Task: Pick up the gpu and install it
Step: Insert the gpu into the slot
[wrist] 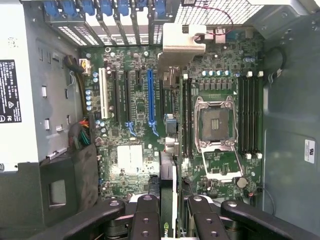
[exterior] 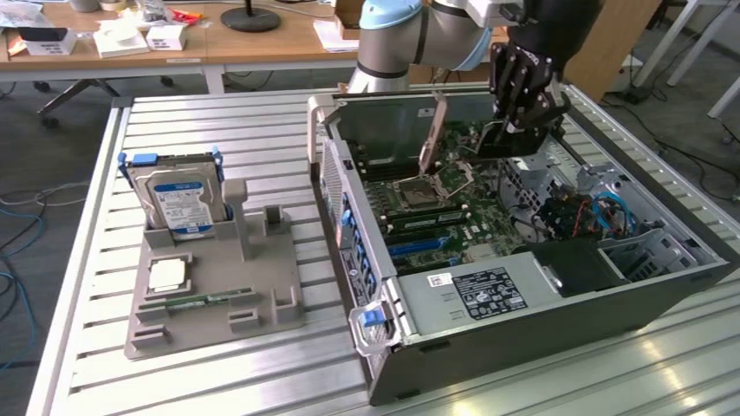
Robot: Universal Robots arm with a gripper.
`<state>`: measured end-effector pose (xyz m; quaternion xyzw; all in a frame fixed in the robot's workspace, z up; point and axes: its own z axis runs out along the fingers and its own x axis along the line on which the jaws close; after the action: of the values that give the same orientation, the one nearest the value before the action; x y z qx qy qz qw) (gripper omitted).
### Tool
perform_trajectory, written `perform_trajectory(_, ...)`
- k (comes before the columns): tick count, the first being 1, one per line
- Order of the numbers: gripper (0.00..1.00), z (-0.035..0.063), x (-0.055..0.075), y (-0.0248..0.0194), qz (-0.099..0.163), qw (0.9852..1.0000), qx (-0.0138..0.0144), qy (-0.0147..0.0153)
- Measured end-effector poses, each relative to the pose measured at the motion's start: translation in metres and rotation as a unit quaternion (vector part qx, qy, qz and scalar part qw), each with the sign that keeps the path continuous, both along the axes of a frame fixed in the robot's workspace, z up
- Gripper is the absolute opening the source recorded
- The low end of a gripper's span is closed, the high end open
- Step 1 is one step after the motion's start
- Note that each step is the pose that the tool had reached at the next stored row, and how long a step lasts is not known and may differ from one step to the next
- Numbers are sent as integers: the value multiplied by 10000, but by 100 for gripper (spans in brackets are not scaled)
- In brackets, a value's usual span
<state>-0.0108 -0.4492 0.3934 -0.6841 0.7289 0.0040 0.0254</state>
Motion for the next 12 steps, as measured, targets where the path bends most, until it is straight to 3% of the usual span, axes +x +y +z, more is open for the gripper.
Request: perform_trajectory(12, 26, -117, -13, -22, 0, 10000, 0, 0)
